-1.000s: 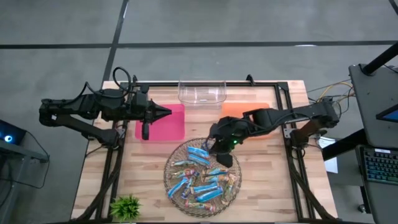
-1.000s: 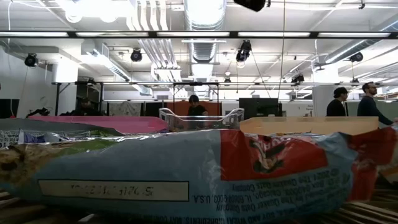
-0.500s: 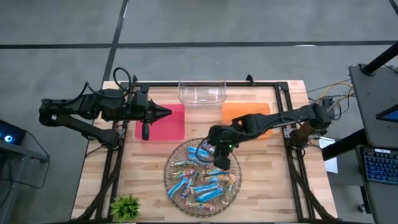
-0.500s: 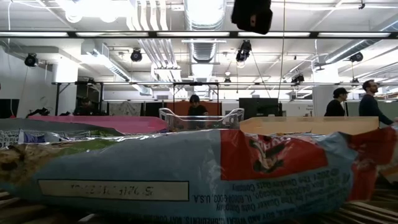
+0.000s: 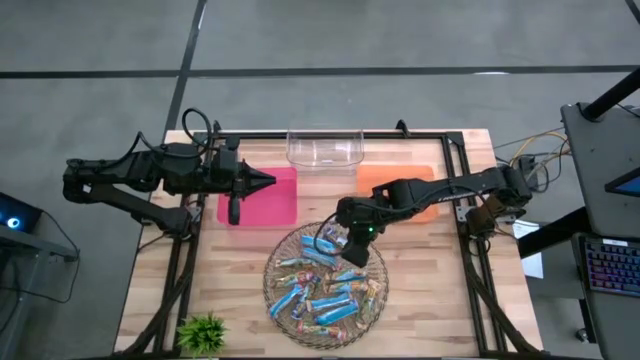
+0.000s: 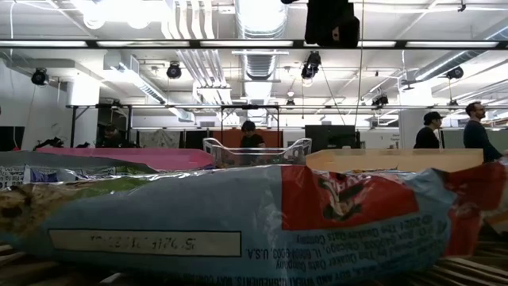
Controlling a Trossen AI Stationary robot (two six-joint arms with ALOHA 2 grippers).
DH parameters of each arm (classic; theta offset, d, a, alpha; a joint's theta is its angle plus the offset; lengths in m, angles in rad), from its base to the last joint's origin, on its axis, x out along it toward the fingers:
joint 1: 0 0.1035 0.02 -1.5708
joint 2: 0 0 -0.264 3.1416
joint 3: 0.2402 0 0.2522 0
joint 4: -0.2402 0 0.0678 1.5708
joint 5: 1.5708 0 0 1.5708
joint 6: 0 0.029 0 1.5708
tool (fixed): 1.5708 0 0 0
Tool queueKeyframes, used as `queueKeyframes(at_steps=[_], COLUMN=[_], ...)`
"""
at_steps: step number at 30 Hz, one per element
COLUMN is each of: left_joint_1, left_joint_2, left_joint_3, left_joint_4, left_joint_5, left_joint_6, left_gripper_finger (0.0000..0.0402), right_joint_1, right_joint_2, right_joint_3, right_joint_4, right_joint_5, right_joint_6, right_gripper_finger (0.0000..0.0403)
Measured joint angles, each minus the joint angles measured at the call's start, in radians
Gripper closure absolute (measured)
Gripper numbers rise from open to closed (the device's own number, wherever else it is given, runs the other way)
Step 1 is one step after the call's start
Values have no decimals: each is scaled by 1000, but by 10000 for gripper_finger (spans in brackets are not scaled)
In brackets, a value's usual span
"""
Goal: Pick and place Granola Bars by type
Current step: Put the blue granola bar into the transparent bin
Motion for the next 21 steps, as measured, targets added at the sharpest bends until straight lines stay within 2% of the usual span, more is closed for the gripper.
queueKeyframes(at_steps=[21], left_joint_1=[0], left_joint_2=[0], left_joint_3=[0], left_joint_4=[0], left_joint_5=[0], left_joint_6=[0], left_gripper_finger=[397], right_joint_1=[-96], right_joint_2=[0], right_joint_3=[-2], right_joint_4=[2], right_joint_5=[3], right_joint_6=[-46], right_gripper_finger=[394])
